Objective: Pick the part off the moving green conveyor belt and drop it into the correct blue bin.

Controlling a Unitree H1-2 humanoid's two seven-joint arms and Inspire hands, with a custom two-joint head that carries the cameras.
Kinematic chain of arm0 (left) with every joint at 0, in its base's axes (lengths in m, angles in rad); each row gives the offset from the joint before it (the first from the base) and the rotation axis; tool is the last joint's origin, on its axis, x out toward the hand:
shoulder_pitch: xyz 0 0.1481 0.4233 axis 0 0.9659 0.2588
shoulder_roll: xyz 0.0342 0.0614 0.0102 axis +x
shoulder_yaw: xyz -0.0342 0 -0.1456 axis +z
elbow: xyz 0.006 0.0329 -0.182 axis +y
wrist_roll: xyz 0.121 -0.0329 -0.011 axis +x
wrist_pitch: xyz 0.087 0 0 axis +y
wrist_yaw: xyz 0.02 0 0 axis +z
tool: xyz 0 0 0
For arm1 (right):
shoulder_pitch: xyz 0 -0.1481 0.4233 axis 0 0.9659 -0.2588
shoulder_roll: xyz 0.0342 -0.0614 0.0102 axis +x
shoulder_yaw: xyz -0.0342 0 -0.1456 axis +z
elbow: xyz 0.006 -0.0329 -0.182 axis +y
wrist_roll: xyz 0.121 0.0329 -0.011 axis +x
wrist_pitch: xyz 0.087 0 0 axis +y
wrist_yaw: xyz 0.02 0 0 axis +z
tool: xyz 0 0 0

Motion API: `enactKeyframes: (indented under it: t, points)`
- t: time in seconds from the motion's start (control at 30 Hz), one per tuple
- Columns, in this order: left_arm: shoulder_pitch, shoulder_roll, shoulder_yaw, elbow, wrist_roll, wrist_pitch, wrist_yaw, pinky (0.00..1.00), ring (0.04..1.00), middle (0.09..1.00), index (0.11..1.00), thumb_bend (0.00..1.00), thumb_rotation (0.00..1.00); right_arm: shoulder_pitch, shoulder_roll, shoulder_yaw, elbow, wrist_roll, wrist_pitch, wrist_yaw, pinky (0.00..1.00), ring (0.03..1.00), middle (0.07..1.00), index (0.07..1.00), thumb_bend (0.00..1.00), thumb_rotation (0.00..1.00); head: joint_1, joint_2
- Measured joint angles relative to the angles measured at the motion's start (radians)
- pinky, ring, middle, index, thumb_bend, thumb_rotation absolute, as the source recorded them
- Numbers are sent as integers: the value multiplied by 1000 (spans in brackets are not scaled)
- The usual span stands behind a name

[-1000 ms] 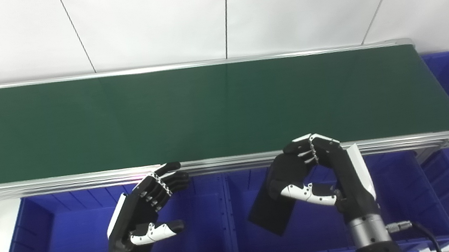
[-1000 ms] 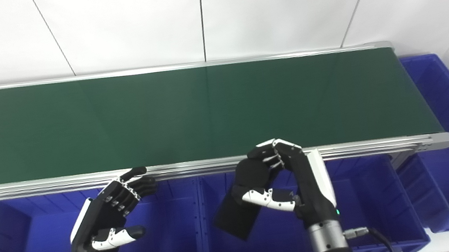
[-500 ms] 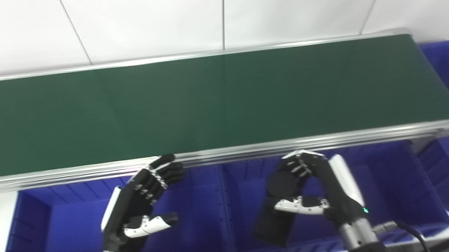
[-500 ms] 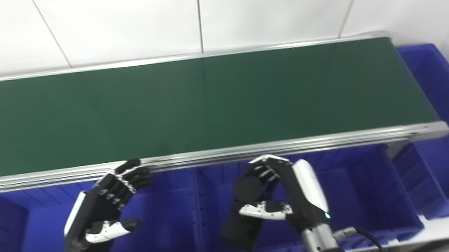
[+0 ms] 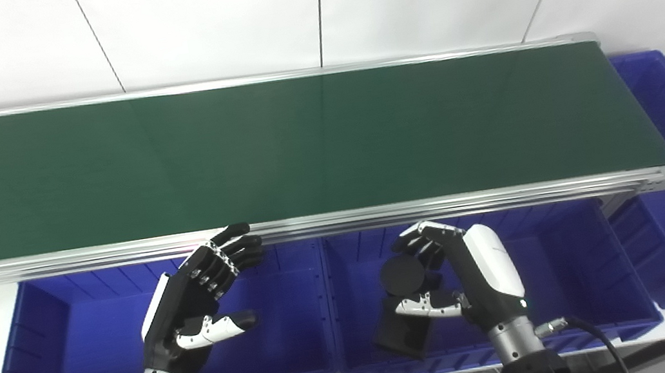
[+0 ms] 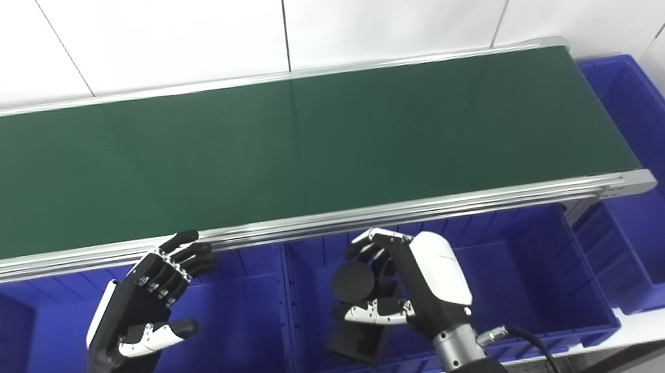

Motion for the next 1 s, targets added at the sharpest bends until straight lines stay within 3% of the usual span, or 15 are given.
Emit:
enactKeyframes:
  t: [0.67, 1.0]
  points:
    - [16, 4, -1, -16, 0, 4, 3, 748, 718, 732, 766, 993, 242, -105, -8, 28, 79, -50, -14, -36, 383, 405, 504, 548, 496, 0, 3, 14]
    - [20, 13, -1, -42, 0, 7, 3, 769, 717, 724, 760, 1000, 249, -104, -25, 67, 79, -111, -14, -35, 395, 416, 479, 539, 499, 0, 11, 21]
